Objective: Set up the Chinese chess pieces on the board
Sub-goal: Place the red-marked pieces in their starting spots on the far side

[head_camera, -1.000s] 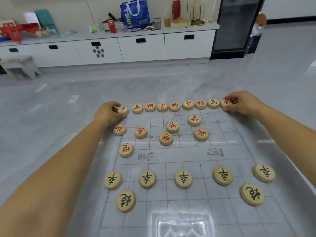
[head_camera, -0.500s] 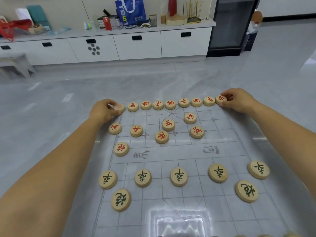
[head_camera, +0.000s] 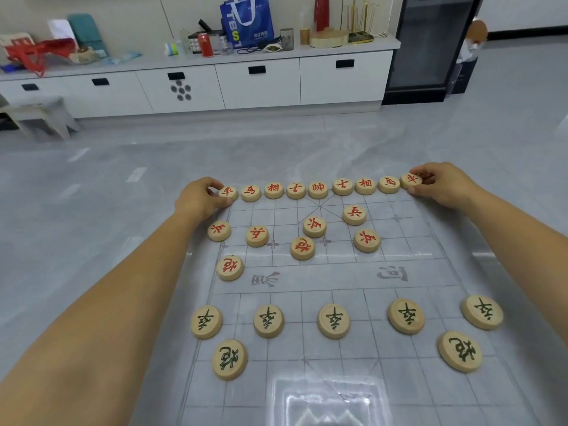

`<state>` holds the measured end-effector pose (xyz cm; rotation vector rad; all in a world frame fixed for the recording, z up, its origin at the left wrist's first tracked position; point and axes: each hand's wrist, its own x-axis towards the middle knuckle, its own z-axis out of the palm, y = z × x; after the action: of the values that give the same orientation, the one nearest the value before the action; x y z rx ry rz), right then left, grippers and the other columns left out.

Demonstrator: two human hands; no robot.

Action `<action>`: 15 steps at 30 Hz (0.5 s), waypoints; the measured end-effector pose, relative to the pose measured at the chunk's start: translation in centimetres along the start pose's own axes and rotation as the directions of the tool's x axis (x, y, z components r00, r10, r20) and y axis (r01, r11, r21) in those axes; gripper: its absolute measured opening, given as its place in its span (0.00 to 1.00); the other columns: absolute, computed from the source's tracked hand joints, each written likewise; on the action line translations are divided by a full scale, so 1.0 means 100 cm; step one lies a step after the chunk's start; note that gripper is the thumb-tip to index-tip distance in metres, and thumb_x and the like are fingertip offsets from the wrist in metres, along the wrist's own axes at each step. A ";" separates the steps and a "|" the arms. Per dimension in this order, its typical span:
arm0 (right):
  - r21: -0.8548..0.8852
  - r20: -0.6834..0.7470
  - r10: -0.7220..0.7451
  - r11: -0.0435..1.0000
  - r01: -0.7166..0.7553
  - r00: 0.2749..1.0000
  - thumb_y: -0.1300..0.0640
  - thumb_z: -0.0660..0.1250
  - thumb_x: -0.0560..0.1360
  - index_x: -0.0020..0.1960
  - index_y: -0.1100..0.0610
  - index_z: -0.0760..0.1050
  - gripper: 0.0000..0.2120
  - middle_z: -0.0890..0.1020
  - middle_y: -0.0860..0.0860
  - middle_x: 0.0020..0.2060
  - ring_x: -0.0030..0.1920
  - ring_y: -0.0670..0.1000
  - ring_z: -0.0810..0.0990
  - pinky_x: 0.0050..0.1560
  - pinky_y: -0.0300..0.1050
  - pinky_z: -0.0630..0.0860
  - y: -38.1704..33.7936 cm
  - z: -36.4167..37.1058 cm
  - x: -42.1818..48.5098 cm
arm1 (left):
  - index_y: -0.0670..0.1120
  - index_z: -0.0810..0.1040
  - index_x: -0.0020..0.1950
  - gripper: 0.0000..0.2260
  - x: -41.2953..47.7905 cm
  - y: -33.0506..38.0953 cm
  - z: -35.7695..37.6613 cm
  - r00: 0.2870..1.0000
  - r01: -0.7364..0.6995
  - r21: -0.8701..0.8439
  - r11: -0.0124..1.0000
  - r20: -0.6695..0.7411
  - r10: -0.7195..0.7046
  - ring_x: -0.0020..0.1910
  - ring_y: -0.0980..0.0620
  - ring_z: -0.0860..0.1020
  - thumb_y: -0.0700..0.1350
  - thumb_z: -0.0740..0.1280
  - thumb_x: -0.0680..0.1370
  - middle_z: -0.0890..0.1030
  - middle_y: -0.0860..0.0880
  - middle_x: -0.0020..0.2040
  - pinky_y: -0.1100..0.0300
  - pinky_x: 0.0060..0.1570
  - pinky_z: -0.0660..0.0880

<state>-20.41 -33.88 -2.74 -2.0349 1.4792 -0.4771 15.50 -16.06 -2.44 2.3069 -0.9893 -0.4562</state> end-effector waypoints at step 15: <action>0.044 -0.003 0.024 0.999 -0.024 1.000 0.61 0.69 0.72 0.65 0.59 0.71 0.22 0.76 0.58 0.61 0.60 0.56 0.74 0.56 0.43 0.67 0.000 0.000 -0.002 | 0.47 0.73 0.62 0.18 0.005 0.001 0.003 0.999 -0.031 0.016 0.999 0.017 0.030 0.48 0.47 0.74 0.45 0.70 0.74 0.77 0.43 0.58 0.51 0.55 0.73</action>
<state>-20.48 -33.72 -2.79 -1.9807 1.4808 -0.5000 15.61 -16.62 -2.68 2.3026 -1.0385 -0.4568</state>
